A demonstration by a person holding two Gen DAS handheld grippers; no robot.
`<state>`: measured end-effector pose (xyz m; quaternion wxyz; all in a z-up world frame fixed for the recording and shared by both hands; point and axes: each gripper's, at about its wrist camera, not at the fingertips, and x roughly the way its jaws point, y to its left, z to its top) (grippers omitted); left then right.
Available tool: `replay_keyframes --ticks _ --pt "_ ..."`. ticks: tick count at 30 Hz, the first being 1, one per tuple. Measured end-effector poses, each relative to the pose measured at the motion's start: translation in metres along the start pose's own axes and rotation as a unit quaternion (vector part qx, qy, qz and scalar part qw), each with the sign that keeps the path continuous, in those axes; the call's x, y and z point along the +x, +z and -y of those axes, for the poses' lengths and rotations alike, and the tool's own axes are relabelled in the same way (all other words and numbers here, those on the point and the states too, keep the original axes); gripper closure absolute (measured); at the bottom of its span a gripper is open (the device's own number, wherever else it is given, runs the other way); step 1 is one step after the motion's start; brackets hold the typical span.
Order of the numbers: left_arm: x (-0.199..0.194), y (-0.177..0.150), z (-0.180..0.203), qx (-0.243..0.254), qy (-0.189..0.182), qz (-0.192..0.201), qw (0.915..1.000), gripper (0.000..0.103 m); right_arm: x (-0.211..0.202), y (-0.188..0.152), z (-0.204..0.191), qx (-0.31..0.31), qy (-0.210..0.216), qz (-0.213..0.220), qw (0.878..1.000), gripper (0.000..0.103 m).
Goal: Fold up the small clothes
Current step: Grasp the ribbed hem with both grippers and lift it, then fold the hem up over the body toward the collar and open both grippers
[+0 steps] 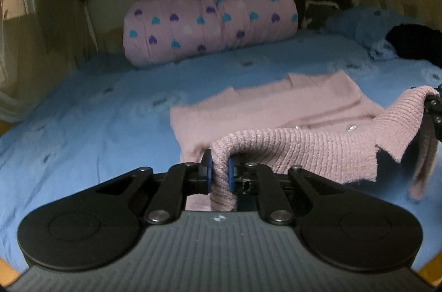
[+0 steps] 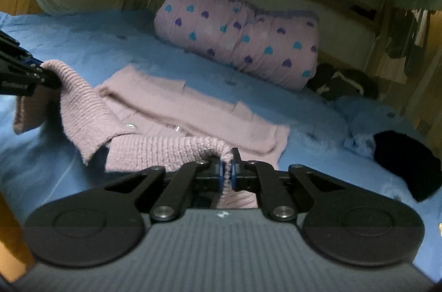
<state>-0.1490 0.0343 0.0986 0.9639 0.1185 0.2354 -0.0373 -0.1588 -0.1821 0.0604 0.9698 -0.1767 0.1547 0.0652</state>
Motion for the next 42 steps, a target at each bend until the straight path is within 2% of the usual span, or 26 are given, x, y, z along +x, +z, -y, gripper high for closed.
replay_keyframes --ticks 12,19,23,27,36,42 --pt "0.053 0.080 -0.007 0.009 0.030 0.063 0.9975 0.090 0.055 0.056 0.025 -0.026 -0.031 0.058 0.997 0.096" --pt "0.112 0.122 -0.015 0.012 0.053 0.078 0.9955 0.090 0.102 0.087 0.039 -0.039 -0.047 0.080 0.995 0.096" --pt "0.160 0.137 -0.018 0.017 0.063 0.066 0.9957 0.090 0.137 0.102 0.044 -0.042 -0.053 0.084 0.994 0.096" --pt "0.214 0.139 -0.019 0.024 0.069 0.039 0.9966 0.090 0.180 0.106 0.045 -0.044 -0.051 0.072 0.995 0.096" --pt "0.320 0.105 -0.019 0.017 0.056 -0.051 0.9970 0.090 0.271 0.075 0.033 -0.065 -0.035 0.008 0.997 0.096" --pt "0.351 0.086 -0.017 0.020 0.042 -0.085 0.9953 0.089 0.310 0.055 0.027 -0.064 -0.017 -0.046 0.997 0.095"
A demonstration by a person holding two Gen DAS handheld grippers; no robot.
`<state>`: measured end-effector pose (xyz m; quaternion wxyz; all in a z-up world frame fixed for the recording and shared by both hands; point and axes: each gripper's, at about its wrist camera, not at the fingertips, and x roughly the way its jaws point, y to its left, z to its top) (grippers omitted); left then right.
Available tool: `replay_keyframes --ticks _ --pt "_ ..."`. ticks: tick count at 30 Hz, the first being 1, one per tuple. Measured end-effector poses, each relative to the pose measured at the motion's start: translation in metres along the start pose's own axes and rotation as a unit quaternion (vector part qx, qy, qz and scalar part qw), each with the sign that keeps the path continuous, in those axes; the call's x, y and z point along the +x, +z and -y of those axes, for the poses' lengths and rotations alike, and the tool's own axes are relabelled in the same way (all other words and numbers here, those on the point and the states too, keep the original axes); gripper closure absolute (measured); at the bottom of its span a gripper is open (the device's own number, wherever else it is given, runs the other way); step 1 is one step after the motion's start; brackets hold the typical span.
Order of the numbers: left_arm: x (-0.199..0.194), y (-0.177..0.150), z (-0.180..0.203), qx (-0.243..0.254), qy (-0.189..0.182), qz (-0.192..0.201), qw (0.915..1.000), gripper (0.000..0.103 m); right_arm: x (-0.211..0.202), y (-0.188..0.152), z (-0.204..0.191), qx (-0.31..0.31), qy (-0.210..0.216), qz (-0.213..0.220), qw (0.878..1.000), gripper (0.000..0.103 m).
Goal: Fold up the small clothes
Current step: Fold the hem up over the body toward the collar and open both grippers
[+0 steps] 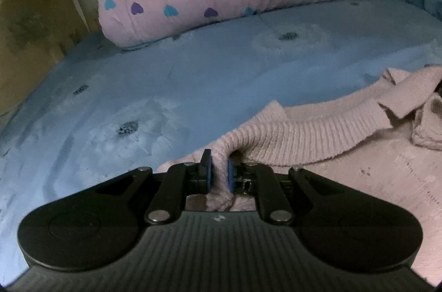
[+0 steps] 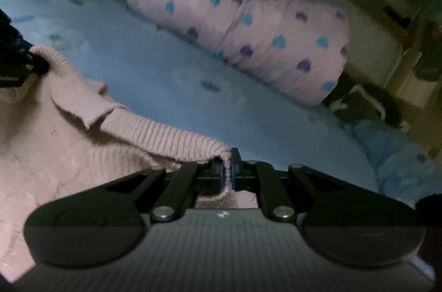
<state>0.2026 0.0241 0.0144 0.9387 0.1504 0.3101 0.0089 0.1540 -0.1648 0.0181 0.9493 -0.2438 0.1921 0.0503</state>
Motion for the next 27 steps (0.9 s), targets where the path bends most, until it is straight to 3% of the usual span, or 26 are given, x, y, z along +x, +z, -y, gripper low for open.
replay_keyframes --ticks 3,5,7,8,9,10,12,18,22,25,27 --pt "0.000 0.001 0.001 0.009 0.001 -0.003 1.0000 0.086 0.017 -0.006 -0.003 0.007 0.022 -0.043 0.999 0.093" --pt "-0.008 0.003 -0.001 0.008 0.001 -0.007 0.9999 0.075 0.020 -0.005 -0.001 0.021 0.027 -0.053 0.998 0.093" --pt "-0.021 0.004 -0.006 0.000 -0.002 -0.004 1.0000 0.050 0.017 -0.002 0.004 0.042 0.032 -0.057 0.997 0.093" --pt "-0.030 0.005 -0.010 -0.006 -0.006 0.002 1.0000 0.046 0.013 -0.001 0.009 0.058 0.038 -0.056 0.996 0.093" --pt "-0.038 0.005 -0.014 -0.012 -0.007 0.006 0.9999 0.040 0.010 0.000 0.014 0.071 0.044 -0.055 0.995 0.091" --pt "-0.047 0.004 -0.018 -0.016 -0.007 0.009 0.9998 0.036 0.005 0.002 0.020 0.085 0.049 -0.054 0.994 0.081" --pt "-0.063 0.003 -0.024 -0.021 -0.007 0.013 0.9997 0.034 -0.005 0.002 0.029 0.101 0.052 -0.050 0.992 0.068" --pt "-0.105 -0.004 -0.032 -0.038 -0.018 0.004 0.9991 0.034 -0.045 -0.001 0.054 0.123 0.060 -0.034 0.990 0.066" --pt "-0.129 -0.015 -0.029 -0.046 -0.052 0.027 0.9972 0.034 -0.067 -0.007 0.049 0.099 0.100 -0.032 0.990 0.065" --pt "-0.128 -0.021 -0.021 -0.042 -0.082 0.018 0.9955 0.038 -0.073 -0.009 0.039 0.069 0.130 -0.029 0.989 0.051" --pt "-0.125 -0.027 -0.016 -0.032 -0.097 0.013 0.9947 0.043 -0.073 -0.011 0.032 0.048 0.133 -0.028 0.990 0.050"
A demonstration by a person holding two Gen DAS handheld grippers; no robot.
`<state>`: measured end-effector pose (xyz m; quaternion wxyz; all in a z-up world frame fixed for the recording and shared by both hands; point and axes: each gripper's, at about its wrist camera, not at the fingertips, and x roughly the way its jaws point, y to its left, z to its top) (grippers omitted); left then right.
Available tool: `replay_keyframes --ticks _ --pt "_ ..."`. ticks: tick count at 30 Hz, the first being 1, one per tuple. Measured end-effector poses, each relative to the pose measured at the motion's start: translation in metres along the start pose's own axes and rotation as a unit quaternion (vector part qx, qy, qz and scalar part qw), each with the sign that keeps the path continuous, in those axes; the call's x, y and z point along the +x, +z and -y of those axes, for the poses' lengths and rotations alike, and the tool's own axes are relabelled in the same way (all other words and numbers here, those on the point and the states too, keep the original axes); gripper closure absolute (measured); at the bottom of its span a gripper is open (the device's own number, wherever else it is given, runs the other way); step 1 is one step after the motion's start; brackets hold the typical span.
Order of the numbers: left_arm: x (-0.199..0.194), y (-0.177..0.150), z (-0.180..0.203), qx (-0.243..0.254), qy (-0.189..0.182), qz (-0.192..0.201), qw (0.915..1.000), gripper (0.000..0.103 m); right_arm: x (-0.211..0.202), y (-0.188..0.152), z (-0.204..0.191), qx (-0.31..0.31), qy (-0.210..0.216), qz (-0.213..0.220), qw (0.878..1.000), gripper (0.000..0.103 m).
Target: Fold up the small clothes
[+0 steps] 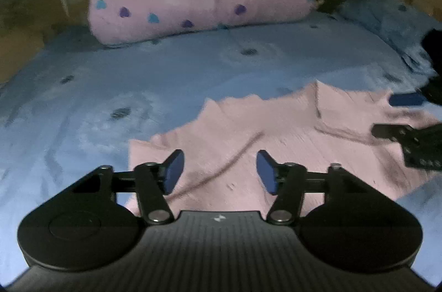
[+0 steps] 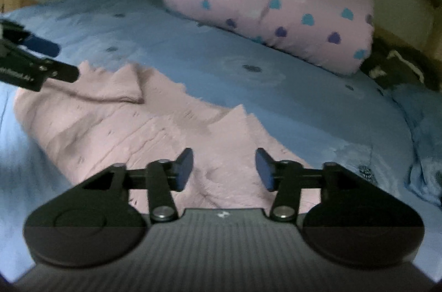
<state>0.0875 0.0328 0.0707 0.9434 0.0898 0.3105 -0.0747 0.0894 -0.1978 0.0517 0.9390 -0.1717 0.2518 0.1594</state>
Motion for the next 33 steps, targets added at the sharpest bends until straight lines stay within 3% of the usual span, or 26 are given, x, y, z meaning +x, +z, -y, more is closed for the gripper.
replay_keyframes --ticks 3,12,13,15,18,23,27,30,33 --pt "0.006 -0.008 0.001 0.012 -0.004 -0.007 0.9999 0.044 0.009 -0.002 -0.005 -0.020 -0.006 -0.010 1.000 0.050" --pt "0.054 -0.011 -0.008 0.069 0.056 -0.013 0.9959 0.044 0.035 -0.009 -0.007 -0.018 -0.021 -0.025 0.999 0.053" --pt "0.059 -0.011 -0.008 0.069 0.064 -0.009 0.9955 0.054 0.036 -0.009 -0.007 -0.013 -0.022 -0.024 0.999 0.057" --pt "0.062 -0.008 -0.013 0.054 0.076 -0.005 0.9956 0.073 0.037 -0.008 -0.005 -0.003 -0.016 -0.023 1.000 0.089" --pt "0.060 -0.002 -0.033 0.010 0.099 0.007 0.9950 0.076 0.033 -0.005 -0.002 0.001 -0.036 -0.008 0.999 0.096" --pt "0.064 0.003 -0.075 -0.054 0.146 0.003 0.9879 0.076 0.028 -0.002 0.031 0.065 -0.102 0.018 0.992 0.098" --pt "0.061 0.004 -0.096 -0.081 0.166 0.006 0.9828 0.075 0.037 -0.008 0.066 0.126 -0.154 0.002 0.980 0.097" --pt "0.056 0.008 -0.103 -0.096 0.162 0.008 0.9820 0.075 0.038 -0.016 0.081 0.150 -0.154 -0.007 0.977 0.095" --pt "0.051 0.010 -0.101 -0.104 0.142 0.005 0.9844 0.073 0.026 -0.019 0.079 0.148 -0.123 0.003 0.981 0.094"
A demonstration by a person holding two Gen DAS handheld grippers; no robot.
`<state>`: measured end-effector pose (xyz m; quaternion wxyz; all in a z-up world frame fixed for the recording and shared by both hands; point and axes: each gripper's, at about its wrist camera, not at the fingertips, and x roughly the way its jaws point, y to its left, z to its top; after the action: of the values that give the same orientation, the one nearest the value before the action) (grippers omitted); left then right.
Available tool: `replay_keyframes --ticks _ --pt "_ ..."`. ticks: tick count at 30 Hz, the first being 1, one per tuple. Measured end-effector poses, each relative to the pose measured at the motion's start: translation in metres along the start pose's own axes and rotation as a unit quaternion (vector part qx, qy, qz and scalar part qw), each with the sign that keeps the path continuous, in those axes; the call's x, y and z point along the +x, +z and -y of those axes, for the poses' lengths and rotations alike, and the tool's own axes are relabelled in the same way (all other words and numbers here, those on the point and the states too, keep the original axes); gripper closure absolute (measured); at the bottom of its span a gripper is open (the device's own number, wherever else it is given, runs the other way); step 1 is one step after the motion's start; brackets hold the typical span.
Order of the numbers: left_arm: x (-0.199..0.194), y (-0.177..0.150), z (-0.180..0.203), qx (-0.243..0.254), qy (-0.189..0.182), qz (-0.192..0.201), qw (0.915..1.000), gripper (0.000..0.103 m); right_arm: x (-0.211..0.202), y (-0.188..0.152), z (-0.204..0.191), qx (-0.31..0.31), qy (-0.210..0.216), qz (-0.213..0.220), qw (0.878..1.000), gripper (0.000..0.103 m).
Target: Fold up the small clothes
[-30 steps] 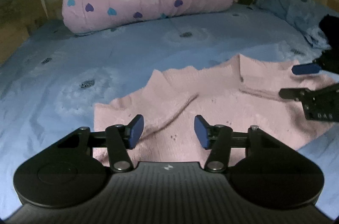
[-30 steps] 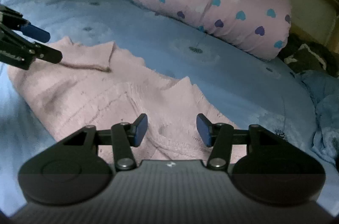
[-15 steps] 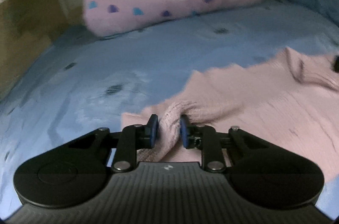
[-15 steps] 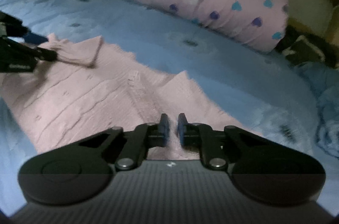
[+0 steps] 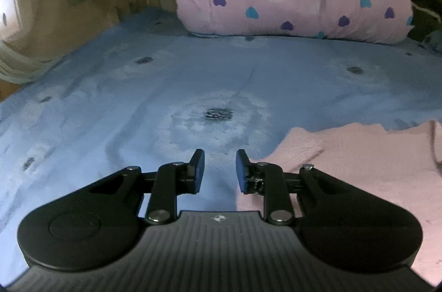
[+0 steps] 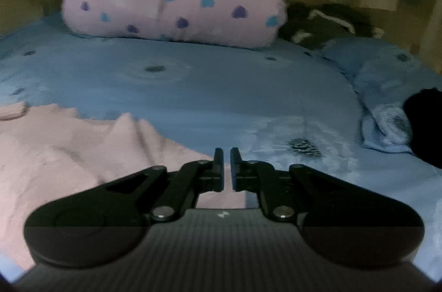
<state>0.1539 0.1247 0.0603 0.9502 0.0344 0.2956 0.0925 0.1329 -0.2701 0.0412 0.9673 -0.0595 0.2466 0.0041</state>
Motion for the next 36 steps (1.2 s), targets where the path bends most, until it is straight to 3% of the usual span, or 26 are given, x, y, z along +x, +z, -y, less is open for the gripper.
replay_keyframes --ticks 4,5,6,7,8,10,13,18,22,25,26,28,30,36 --pt "-0.010 -0.001 0.007 -0.003 -0.042 -0.011 0.9991 0.060 -0.019 0.001 -0.023 -0.061 0.051 -0.003 0.997 0.090" --pt "-0.013 -0.002 0.011 -0.002 -0.055 -0.012 0.9984 0.059 -0.024 0.002 -0.028 -0.071 0.067 -0.005 0.995 0.082" --pt "-0.017 -0.003 0.014 -0.002 -0.072 -0.013 0.9973 0.059 -0.027 0.002 -0.034 -0.078 0.084 -0.006 0.993 0.063" --pt "-0.019 -0.004 0.018 0.002 -0.090 -0.015 0.9958 0.059 -0.031 0.003 -0.040 -0.085 0.101 -0.004 0.991 0.052" --pt "-0.020 -0.006 0.023 0.008 -0.105 -0.017 0.9943 0.059 -0.034 0.003 -0.046 -0.091 0.115 -0.001 0.989 0.051" --pt "-0.017 -0.008 0.034 0.028 -0.127 -0.023 0.9912 0.059 -0.037 0.003 -0.059 -0.112 0.140 -0.002 0.984 0.051" --pt "0.002 -0.014 0.046 0.044 -0.153 -0.046 0.9861 0.059 -0.030 0.000 -0.076 -0.143 0.144 -0.012 0.979 0.051" --pt "0.022 -0.025 0.033 0.038 -0.067 -0.030 0.9966 0.059 -0.010 -0.007 -0.089 -0.157 0.141 -0.047 0.976 0.051" --pt "0.022 -0.018 0.008 -0.019 -0.004 -0.012 0.9997 0.054 -0.001 -0.012 -0.085 -0.135 0.132 -0.045 0.981 0.052" --pt "0.019 -0.014 -0.003 -0.051 -0.009 -0.014 0.9986 0.053 0.002 -0.011 -0.081 -0.121 0.131 -0.046 0.983 0.054" --pt "0.018 -0.013 -0.004 -0.057 -0.014 -0.014 0.9982 0.053 0.002 -0.011 -0.081 -0.120 0.130 -0.045 0.983 0.056" --pt "0.014 -0.011 -0.001 -0.056 -0.023 -0.012 0.9981 0.053 0.002 -0.010 -0.080 -0.119 0.124 -0.041 0.984 0.087" --pt "0.011 -0.008 0.004 -0.042 -0.028 -0.010 0.9987 0.051 0.001 -0.006 -0.078 -0.114 0.116 -0.034 0.986 0.090" --pt "0.000 -0.007 0.022 -0.012 -0.046 -0.012 0.9988 0.035 -0.011 0.012 -0.049 -0.068 0.060 0.024 0.996 0.091"
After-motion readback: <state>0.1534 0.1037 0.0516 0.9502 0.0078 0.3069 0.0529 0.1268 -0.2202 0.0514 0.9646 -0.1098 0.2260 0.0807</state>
